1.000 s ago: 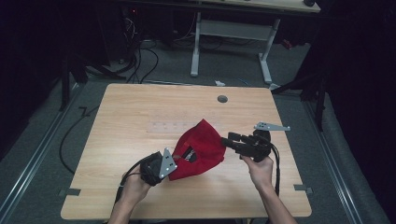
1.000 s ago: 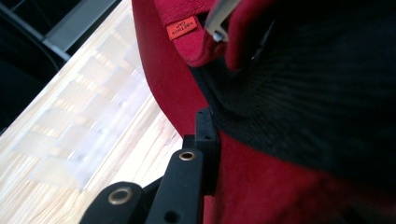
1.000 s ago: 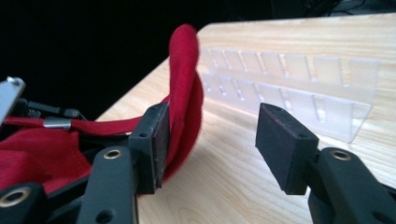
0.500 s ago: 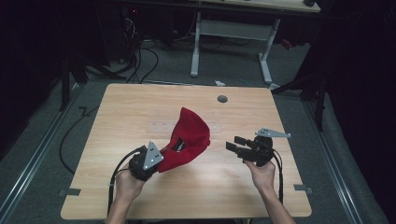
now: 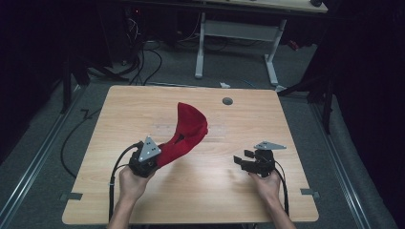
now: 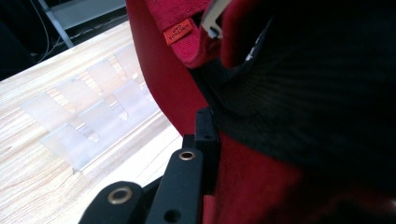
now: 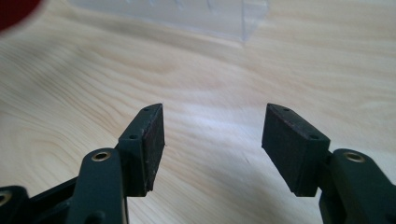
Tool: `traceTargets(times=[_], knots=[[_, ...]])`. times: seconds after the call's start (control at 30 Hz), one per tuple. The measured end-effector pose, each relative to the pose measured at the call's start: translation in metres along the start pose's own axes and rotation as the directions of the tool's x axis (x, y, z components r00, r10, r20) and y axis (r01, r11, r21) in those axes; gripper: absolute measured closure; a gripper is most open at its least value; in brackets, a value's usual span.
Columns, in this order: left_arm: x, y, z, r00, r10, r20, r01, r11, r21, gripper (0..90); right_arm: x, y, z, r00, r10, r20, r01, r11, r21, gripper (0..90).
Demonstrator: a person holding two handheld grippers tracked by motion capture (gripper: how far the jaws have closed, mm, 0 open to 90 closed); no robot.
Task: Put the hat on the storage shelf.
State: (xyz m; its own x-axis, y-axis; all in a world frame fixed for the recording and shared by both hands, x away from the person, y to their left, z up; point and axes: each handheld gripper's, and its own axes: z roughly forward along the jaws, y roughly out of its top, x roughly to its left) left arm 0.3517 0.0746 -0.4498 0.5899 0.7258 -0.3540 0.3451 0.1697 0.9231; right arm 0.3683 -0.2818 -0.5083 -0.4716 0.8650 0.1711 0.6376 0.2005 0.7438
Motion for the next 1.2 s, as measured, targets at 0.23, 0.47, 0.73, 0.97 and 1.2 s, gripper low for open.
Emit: traceTargets(times=[0.23, 0.47, 0.73, 0.97, 1.2], knots=[[0.009, 0.011, 0.003, 0.9985, -0.054, -0.012, 0.053, 0.9983, -0.024, 84.8, 0.000, -0.011, 0.004, 0.9911, -0.056, 0.121, 0.051, 0.998, 0.045, 38.7], [0.016, 0.023, 0.004, 0.9941, -0.104, -0.028, 0.102, 0.9929, -0.061, 84.6, 0.000, -0.013, 0.010, 0.9847, -0.069, 0.160, 0.063, 0.997, 0.039, 38.4], [0.026, 0.036, 0.012, 0.9885, -0.141, -0.054, 0.136, 0.9869, -0.087, 84.5, 0.001, -0.016, 0.017, 0.9799, -0.094, 0.176, 0.087, 0.995, 0.045, 38.0], [0.033, 0.048, 0.016, 0.9842, -0.165, -0.064, 0.156, 0.9801, -0.122, 84.6, 0.001, -0.016, 0.017, 0.9792, -0.096, 0.179, 0.089, 0.995, 0.045, 37.6], [0.048, 0.057, 0.018, 0.9779, -0.188, -0.092, 0.171, 0.9711, -0.166, 84.4, 0.001, -0.016, 0.017, 0.9791, -0.096, 0.179, 0.089, 0.995, 0.045, 37.5]])
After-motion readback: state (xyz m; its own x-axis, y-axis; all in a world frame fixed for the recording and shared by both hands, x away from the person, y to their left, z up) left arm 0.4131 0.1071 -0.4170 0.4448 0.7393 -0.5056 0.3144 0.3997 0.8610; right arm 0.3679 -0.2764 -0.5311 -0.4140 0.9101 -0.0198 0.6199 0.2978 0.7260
